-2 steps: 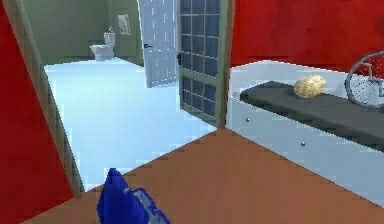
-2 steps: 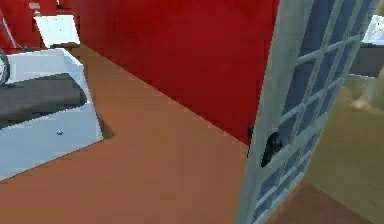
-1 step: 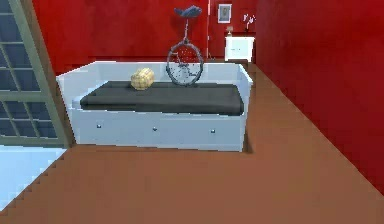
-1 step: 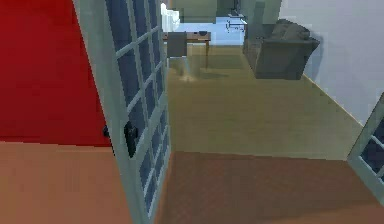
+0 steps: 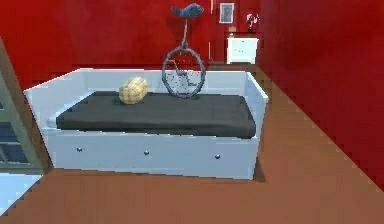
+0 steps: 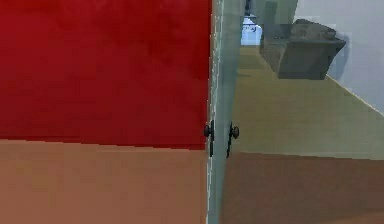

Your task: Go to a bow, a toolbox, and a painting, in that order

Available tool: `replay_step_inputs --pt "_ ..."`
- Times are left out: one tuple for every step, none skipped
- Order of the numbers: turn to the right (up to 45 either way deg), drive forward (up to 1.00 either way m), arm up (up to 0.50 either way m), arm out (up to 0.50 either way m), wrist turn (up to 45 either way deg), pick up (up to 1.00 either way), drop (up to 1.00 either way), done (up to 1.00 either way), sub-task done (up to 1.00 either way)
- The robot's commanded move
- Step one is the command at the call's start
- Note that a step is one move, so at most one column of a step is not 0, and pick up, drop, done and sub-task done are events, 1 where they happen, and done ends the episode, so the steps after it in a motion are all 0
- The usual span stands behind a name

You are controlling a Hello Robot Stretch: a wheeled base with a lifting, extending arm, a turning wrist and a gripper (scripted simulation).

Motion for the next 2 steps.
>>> replay_step_inputs --pt "-24.0 0.00 0.00 0.00 0.0 0.00 0.00 0.00 0.00" --pt "0.0 0.85 0.00 0.00 0.0 0.00 0.00 0.00 0.00"
